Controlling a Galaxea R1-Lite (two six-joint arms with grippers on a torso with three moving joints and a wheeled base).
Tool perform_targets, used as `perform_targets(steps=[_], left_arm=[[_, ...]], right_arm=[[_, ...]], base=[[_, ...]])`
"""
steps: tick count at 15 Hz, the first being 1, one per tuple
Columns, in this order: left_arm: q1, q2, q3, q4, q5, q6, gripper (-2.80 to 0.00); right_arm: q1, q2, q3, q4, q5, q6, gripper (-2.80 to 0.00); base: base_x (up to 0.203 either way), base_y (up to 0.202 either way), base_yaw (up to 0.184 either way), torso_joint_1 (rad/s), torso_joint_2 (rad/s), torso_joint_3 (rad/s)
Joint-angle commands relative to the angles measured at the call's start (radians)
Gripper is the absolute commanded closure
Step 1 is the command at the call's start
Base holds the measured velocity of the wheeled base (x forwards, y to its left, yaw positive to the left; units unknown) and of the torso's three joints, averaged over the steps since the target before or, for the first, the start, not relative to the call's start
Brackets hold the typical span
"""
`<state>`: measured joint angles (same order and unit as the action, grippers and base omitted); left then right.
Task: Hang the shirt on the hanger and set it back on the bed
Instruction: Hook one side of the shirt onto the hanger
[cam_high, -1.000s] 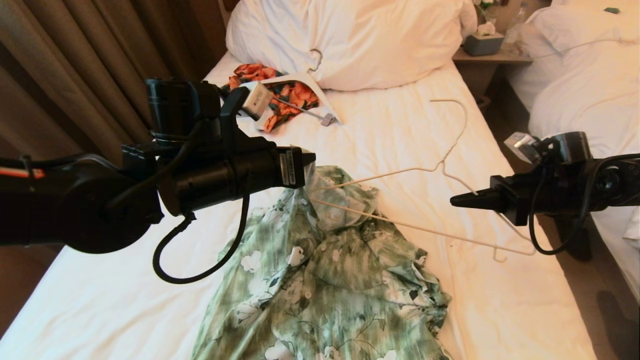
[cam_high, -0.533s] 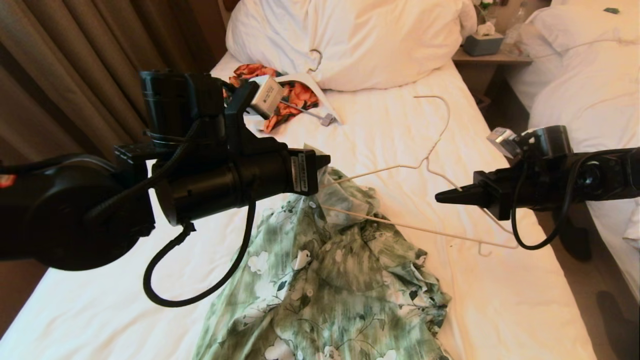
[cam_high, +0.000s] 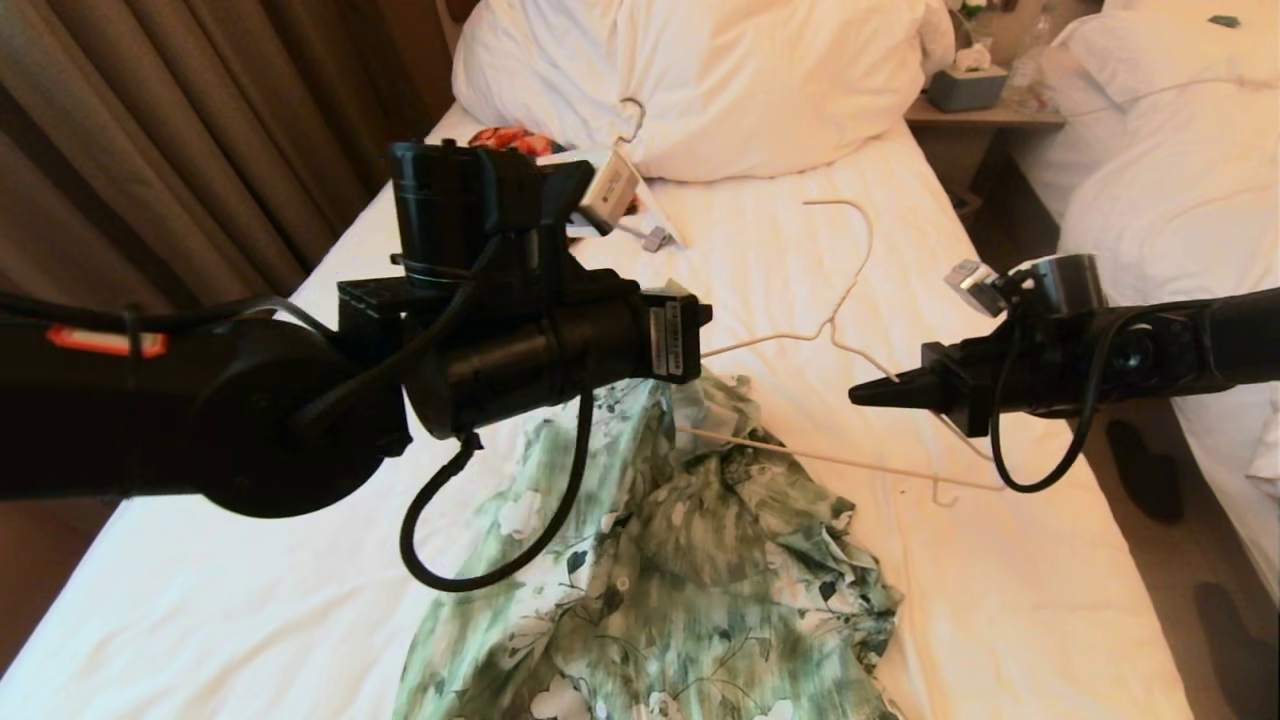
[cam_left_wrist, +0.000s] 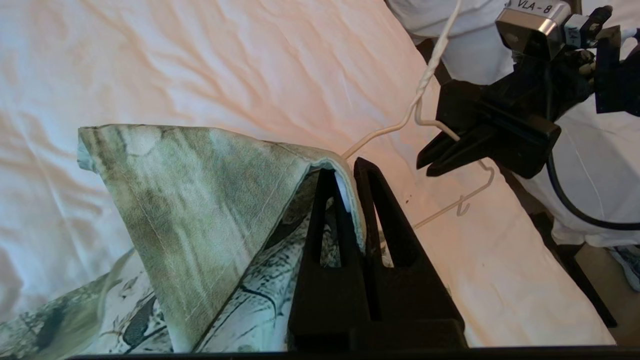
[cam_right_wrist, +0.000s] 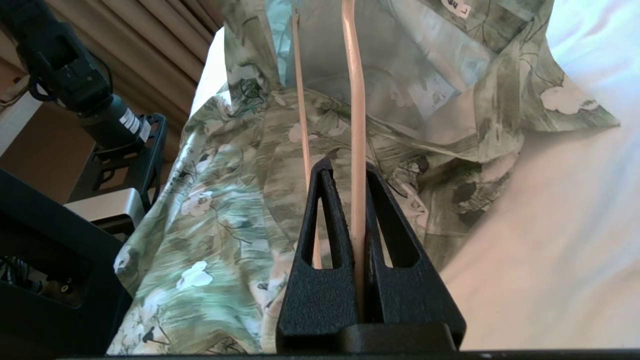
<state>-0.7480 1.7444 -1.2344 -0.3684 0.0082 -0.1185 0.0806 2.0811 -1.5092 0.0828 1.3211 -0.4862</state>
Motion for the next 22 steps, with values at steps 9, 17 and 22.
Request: perform_targets(steps=[9,17,22], left_arm=[[-0.124,0.130,-0.081,-0.036,0.045,-0.058,0.00],[-0.154,0.190,-0.122,-0.103,0.071,-0.061,0.00],[-0.220,0.177,-0.117,-0.101,0.124,-0.082,0.00]], right_arm=[[0.019,0.059,-0.034,-0.103,0.012,0.032,0.00],[0.085,0.038,-0.034,-0.104,0.013,0.055,0.00],[0.084,0.035,-0.055,-0.104,0.012,0.070,0.00]], base=[[0.000,0.000,0.000,0.000,0.00,0.000],[0.000,0.000,0.000,0.000,0.00,0.000],[0.000,0.000,0.000,0.000,0.00,0.000]])
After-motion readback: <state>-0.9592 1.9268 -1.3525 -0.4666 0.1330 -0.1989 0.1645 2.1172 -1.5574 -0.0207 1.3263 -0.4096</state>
